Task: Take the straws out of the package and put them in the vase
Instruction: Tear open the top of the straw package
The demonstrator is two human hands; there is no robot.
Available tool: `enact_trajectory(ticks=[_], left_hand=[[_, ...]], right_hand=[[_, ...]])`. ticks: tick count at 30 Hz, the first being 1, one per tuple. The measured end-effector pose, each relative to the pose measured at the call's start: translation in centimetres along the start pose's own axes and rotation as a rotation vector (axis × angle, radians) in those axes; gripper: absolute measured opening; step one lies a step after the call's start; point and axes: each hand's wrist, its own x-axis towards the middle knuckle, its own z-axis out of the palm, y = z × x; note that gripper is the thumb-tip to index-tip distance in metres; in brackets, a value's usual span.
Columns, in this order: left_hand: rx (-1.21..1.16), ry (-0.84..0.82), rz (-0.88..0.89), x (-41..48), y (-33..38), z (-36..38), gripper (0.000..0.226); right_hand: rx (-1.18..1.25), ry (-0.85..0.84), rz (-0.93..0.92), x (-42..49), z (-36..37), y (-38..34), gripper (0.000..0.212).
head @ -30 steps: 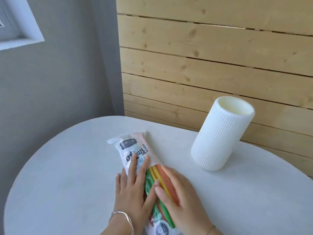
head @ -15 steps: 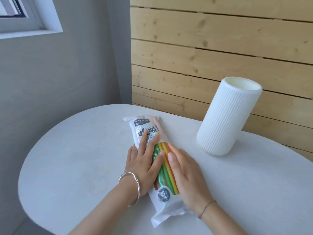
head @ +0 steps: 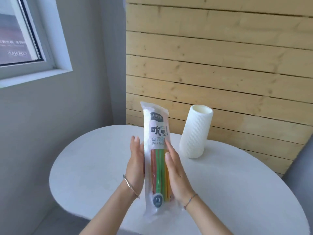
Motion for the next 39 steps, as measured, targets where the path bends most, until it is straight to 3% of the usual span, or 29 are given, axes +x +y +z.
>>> enact_trajectory(ticks=[2,4,5,8,11,16,22,26,31,34,39], left_hand=[[0.059,0.040,0.133,-1.9,1.7,1.0,0.059],[0.088,0.061,0.250,-3.2,3.4,2.0,0.055],[0.064,-0.014,0.275,-3.8,4.8,2.6,0.056],[0.009,-0.273,0.240,-5.8,8.4,4.0,0.062],[0.032,-0.343,0.234,-7.2,10.0,5.2,0.066],[0.123,-0.405,0.202,-10.7,11.6,6.8,0.054],[0.194,-0.420,0.244,-13.2,11.6,7.4,0.038],[0.278,-0.331,0.331,-13.5,10.3,7.9,0.031],[0.245,-0.178,0.270,-11.7,10.2,8.7,0.026],[0.274,-0.230,0.267,-10.4,10.5,9.5,0.033],[0.322,-0.315,0.249,-8.0,10.7,10.8,0.038]], right_hand=[[-0.007,0.030,-0.062,-0.6,-0.4,-2.8,0.053],[0.025,0.059,-0.106,-1.1,-1.0,-5.5,0.053],[0.043,0.075,-0.129,-1.4,-1.4,-7.0,0.055],[0.083,0.084,-0.186,-2.6,-3.0,-11.2,0.058],[0.104,0.063,-0.218,-4.3,-4.6,-13.9,0.055],[0.044,0.029,-0.166,-8.4,-6.3,-16.0,0.049],[0.053,0.019,-0.114,-12.3,-6.9,-16.2,0.043],[0.220,0.011,-0.110,-13.4,-7.0,-15.7,0.046],[0.166,0.014,-0.127,-12.8,-8.1,-15.0,0.034],[0.111,0.081,-0.100,-11.9,-8.9,-14.7,0.024],[0.163,0.124,-0.091,-9.8,-10.3,-15.1,0.028]])
